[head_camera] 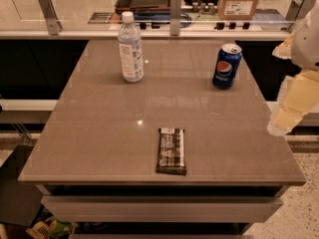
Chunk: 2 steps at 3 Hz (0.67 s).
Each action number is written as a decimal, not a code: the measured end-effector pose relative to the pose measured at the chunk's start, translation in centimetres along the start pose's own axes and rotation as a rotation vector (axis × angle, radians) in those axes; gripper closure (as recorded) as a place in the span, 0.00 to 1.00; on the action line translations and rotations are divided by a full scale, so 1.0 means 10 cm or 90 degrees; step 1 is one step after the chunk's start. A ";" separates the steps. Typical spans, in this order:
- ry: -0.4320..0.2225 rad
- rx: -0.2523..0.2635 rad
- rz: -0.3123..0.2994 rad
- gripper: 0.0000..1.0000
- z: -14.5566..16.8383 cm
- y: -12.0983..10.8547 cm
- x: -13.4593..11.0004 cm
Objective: Move rxbar chocolate near blue plastic bottle
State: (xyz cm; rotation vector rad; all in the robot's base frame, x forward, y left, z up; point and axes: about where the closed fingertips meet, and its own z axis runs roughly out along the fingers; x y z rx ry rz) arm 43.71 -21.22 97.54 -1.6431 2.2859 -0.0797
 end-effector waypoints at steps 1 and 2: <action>-0.015 -0.019 0.107 0.00 0.18 0.18 -0.14; -0.022 -0.040 0.205 0.00 0.36 0.30 -0.28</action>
Offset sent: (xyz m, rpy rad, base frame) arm -0.0070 0.0680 -0.0603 0.3864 0.2659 -1.0202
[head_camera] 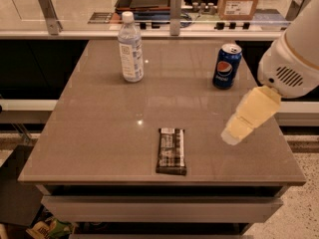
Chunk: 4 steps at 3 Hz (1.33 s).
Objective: Move rxbar chocolate near blue plastic bottle
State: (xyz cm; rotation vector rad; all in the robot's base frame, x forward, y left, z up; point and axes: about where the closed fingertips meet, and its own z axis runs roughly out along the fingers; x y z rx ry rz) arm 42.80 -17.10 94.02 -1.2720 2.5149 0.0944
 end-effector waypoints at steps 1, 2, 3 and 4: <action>0.007 -0.004 0.098 0.00 0.17 0.05 -0.09; 0.037 0.019 0.169 0.00 0.24 0.07 -0.17; 0.035 0.028 0.232 0.00 0.23 0.05 -0.17; 0.049 0.034 0.245 0.00 0.23 0.08 -0.19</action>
Offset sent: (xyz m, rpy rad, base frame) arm 0.0146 0.0266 -0.0282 0.0221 0.1671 -0.8013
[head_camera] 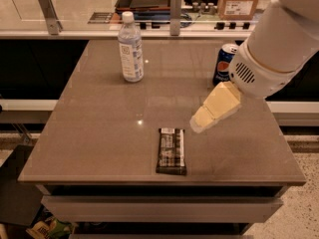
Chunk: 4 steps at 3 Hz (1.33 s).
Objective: Move rxbar chocolate near blue plastic bottle
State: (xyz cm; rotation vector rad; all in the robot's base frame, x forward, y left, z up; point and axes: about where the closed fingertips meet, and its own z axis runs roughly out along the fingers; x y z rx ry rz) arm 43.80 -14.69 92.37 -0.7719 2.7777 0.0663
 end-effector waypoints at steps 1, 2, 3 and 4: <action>0.006 0.021 0.047 0.00 0.05 0.12 0.01; 0.019 0.048 0.126 0.00 0.16 0.20 -0.01; 0.023 0.066 0.211 0.00 0.27 0.30 -0.02; 0.032 0.089 0.270 0.00 0.40 0.42 -0.06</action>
Offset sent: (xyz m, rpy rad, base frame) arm -0.0076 0.0286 -0.0316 -0.0222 0.0446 -0.5275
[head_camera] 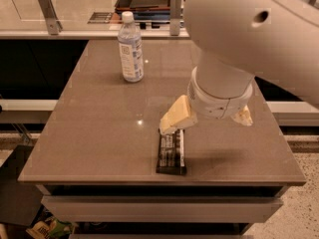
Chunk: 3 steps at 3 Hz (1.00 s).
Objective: Move rxbar chocolate near blue plastic bottle
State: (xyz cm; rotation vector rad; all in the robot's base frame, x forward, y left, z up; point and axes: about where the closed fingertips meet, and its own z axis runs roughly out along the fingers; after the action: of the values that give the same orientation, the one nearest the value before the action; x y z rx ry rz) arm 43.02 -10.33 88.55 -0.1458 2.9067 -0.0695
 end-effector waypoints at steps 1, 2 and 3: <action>0.005 -0.019 0.018 0.00 0.13 0.17 0.05; 0.028 -0.045 0.023 0.00 0.32 0.32 0.17; 0.047 -0.060 0.015 0.00 0.52 0.42 0.21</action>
Offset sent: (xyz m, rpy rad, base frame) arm -0.0240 0.0458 -0.0714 0.1198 0.1173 -0.0262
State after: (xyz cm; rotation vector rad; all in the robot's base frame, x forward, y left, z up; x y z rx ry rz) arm 41.79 -6.60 82.79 -0.1279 2.9852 0.0682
